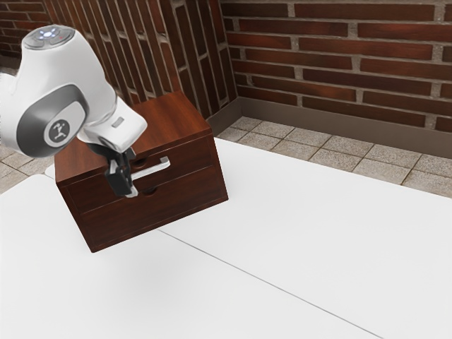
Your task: Pull the drawer handle with one arm to open the drawer
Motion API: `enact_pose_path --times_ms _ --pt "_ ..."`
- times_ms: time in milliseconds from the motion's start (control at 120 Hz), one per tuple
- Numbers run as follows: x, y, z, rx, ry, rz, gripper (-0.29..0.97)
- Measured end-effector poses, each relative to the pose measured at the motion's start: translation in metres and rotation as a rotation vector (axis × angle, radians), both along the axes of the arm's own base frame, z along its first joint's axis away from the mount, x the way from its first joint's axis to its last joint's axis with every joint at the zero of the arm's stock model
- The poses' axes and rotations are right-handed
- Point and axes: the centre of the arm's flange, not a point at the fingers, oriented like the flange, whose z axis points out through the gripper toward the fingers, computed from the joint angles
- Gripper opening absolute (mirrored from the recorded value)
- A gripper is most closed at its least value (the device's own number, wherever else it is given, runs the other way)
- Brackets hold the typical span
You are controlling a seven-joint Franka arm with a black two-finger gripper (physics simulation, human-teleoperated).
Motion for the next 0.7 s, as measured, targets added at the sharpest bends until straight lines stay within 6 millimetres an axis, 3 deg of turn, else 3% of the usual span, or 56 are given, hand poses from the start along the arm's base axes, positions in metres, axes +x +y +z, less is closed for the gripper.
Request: enact_pose_path --times_ms 383,700 --pt "-0.002 0.036 -0.026 -0.012 -0.010 0.087 0.68" --pt "0.006 0.041 -0.045 -0.024 -0.020 0.127 0.67"
